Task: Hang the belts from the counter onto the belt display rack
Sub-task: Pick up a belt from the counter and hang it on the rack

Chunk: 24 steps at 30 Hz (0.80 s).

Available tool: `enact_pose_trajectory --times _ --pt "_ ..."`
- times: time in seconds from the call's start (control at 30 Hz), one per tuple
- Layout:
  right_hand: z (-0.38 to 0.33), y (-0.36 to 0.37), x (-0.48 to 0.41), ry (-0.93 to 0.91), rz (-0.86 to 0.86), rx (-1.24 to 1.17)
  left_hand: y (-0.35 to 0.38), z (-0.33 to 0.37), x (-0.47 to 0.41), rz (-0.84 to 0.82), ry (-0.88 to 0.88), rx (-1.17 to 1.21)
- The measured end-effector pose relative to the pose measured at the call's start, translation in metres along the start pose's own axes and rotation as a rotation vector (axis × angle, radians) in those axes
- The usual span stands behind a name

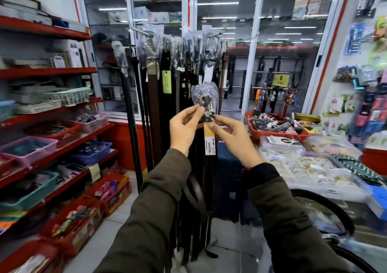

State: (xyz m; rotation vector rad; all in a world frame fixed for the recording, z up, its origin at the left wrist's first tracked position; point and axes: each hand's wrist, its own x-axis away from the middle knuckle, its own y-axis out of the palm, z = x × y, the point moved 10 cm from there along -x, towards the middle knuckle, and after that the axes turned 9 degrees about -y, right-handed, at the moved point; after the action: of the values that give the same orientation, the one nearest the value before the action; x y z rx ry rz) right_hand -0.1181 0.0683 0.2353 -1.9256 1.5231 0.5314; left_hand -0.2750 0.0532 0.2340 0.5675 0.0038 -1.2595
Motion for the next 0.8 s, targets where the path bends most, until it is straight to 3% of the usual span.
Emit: enact_pose_trajectory --times 0.13,0.43,0.8 --pt "-0.006 0.020 -0.017 0.027 0.044 -0.192 -0.022 0.023 -0.006 0.054 0.069 -0.015" --pt "-0.019 0.073 -0.063 0.099 0.090 -0.420 -0.063 0.062 -0.030 0.050 0.039 -0.082" --pt "-0.076 0.121 -0.142 -0.072 0.037 -0.483 -0.095 0.147 -0.072 0.117 0.148 -0.021"
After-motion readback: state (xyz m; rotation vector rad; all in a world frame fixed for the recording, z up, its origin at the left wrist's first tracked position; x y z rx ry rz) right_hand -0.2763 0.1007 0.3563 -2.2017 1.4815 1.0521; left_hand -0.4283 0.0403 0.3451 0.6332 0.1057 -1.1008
